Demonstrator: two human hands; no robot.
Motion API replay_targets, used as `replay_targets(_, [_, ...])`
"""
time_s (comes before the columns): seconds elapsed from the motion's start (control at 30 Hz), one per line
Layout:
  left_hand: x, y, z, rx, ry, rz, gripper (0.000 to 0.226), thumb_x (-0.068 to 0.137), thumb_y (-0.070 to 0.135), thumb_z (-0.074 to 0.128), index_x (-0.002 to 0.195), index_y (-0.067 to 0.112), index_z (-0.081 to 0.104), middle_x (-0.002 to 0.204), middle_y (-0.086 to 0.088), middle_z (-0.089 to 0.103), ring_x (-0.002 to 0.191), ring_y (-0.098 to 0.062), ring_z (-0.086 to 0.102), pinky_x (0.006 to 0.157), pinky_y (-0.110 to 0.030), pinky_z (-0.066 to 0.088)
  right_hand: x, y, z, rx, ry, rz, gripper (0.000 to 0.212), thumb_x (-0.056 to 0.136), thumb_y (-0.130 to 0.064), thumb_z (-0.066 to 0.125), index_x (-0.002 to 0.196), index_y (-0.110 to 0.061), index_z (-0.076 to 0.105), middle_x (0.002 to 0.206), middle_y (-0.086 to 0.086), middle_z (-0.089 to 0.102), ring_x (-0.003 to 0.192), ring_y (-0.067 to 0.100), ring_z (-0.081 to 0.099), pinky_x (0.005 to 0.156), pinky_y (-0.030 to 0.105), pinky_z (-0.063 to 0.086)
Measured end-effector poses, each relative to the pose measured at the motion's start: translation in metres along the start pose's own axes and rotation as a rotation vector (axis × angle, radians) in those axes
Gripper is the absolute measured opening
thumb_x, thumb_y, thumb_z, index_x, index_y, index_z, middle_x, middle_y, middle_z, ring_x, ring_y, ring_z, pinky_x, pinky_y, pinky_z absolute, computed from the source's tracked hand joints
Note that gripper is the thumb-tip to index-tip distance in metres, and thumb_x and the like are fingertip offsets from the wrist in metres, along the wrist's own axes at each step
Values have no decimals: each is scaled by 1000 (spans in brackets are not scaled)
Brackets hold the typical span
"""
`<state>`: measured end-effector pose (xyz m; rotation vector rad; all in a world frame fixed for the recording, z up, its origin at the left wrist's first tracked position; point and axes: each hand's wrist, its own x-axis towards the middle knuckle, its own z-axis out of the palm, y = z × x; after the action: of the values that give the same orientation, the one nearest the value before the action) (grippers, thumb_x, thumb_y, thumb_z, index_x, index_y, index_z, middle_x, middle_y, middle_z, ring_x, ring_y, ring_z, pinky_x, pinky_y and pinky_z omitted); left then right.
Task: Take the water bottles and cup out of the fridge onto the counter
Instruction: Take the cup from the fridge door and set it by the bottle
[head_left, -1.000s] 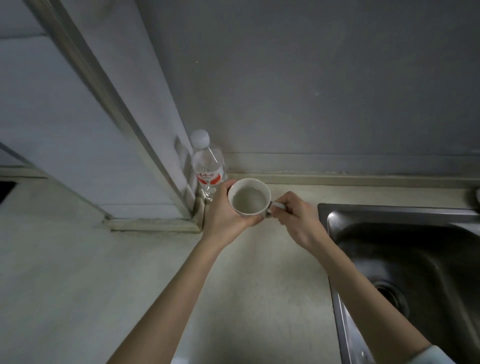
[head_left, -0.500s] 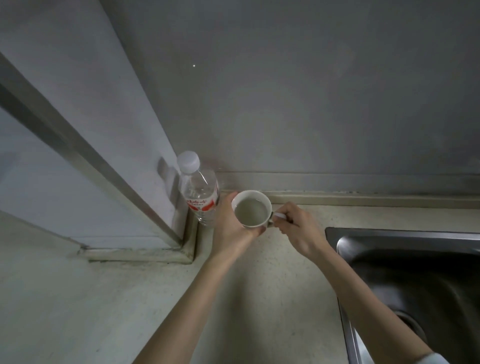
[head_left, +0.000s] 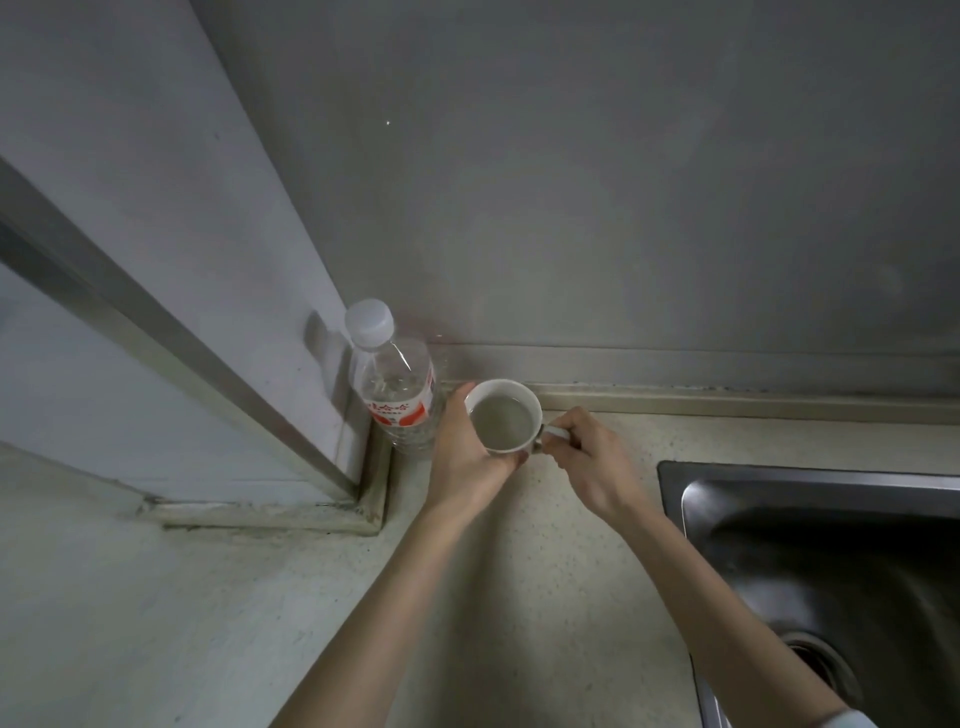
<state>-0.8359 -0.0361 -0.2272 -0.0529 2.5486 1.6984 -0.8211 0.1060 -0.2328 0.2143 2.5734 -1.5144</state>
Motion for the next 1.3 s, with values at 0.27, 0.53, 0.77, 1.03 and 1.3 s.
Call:
replay_targets(0.27, [2,-4,5,43,-28,-93,104,66,21,83,146,14,17,144,-1,40,134,-14,35,108,-25,28,7,3,1,5,21,-21,9,92,-18,52,88,-11,54,73,-9,53,69,7,48,59,22,34])
replay_targets(0.53, [-18,5,3,57,-53,-28,93,77,35,73,148,22,15,150,3,22,138,-10,24,105,-22,23,-4,-1,5,-17,73,-35,15,95,-18,49,104,-10,57,94,1,60,83,15,56,67,11,42])
replay_targets(0.77, [-57,30,-30,-102,-114,12,62,84,49,59,139,32,35,140,22,38,129,6,34,111,-27,30,-27,-21,-17,-98,26,-11,31,94,-13,51,125,-10,53,125,7,56,93,16,57,82,29,48])
replay_targets(1.03, [-135,76,-117,-129,-41,140,22,88,43,51,107,38,61,112,16,67,107,-1,60,93,-18,44,-101,-96,-39,15,-76,-174,15,95,-13,48,101,-20,59,96,2,66,84,16,65,78,34,55])
replay_targets(1.3, [-243,84,-199,-184,173,164,24,89,29,52,111,21,58,104,6,67,93,0,64,85,-13,46,-190,-177,-14,268,-269,-333,15,93,-10,51,96,-22,59,86,-3,66,70,1,64,67,15,52])
